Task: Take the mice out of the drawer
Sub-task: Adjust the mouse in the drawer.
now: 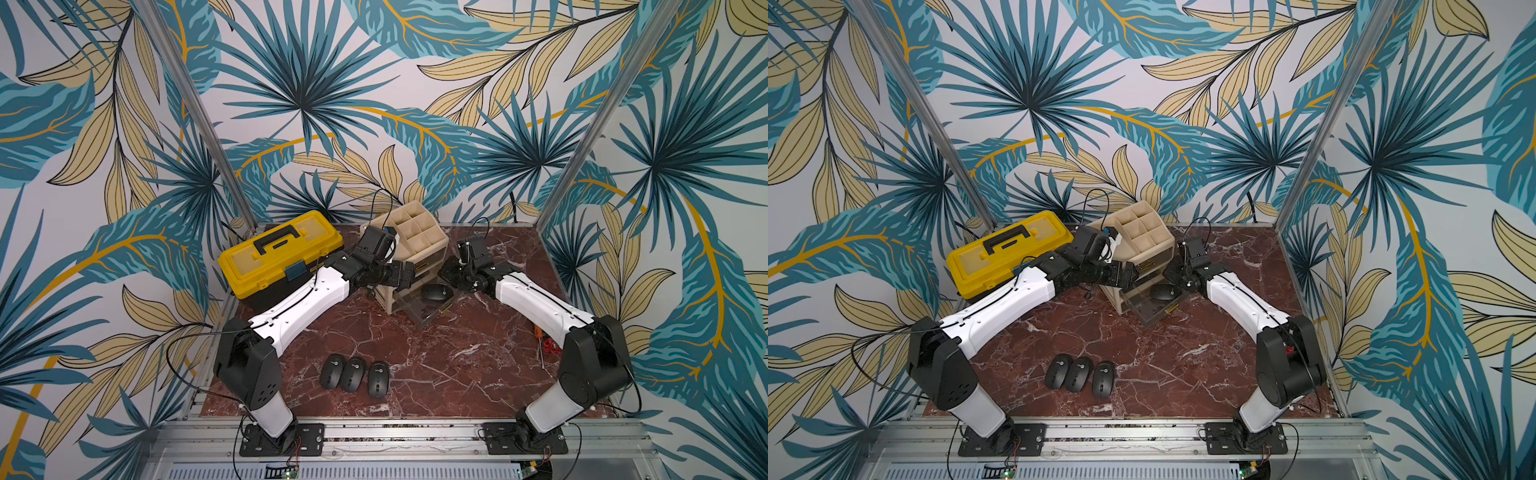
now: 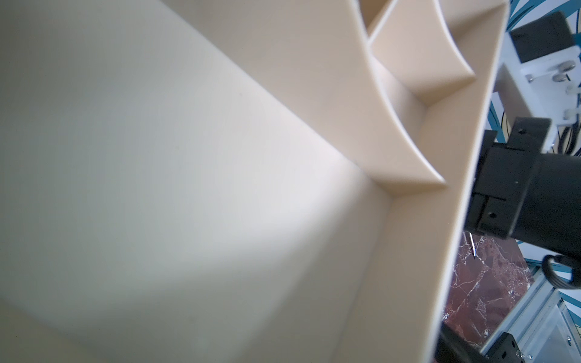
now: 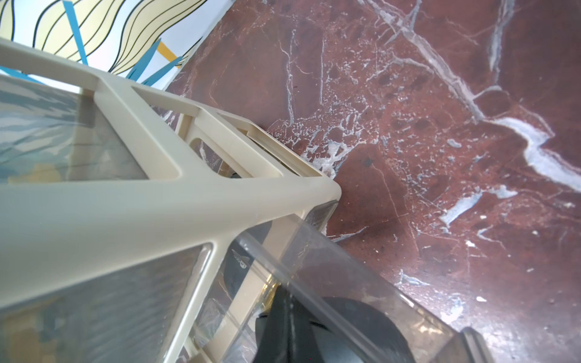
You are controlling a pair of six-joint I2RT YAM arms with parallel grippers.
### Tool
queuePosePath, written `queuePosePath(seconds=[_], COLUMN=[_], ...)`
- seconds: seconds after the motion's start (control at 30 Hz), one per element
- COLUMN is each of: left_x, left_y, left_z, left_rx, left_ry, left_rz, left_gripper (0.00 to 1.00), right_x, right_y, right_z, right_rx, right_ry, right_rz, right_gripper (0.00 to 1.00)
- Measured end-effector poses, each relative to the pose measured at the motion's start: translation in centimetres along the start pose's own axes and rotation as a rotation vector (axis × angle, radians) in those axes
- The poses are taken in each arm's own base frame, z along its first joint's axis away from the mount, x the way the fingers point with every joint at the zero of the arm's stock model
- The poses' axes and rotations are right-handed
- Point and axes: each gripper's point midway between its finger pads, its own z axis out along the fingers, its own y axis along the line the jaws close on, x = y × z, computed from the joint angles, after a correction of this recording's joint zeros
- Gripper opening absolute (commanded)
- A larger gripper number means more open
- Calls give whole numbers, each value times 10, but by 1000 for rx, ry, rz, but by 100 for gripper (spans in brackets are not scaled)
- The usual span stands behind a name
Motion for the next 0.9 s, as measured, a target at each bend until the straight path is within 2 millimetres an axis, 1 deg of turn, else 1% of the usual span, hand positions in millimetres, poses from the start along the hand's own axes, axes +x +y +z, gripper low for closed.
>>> queuePosePath(seconds=[0.23,0.47,0.57,0.9], left_x=[0,1,2,2], left_y=[0,-1,-2,-3], left_z=[0,2,3,4], left_rx=[4,15,22,31], left_ry=[0,1,0,-2], left_rz=[-3,-5,-6,-6], left_gripper=[100,100,100,100], right_x=[4,14,14,22], right_y=[2,-11,-10,-6], right_z=[2,16,18,16], right_rx=[23,85,92,98], right_ry=[-40,-21,-19,16], right_rz=[64,89,99,95], right_gripper=[0,0,0,0])
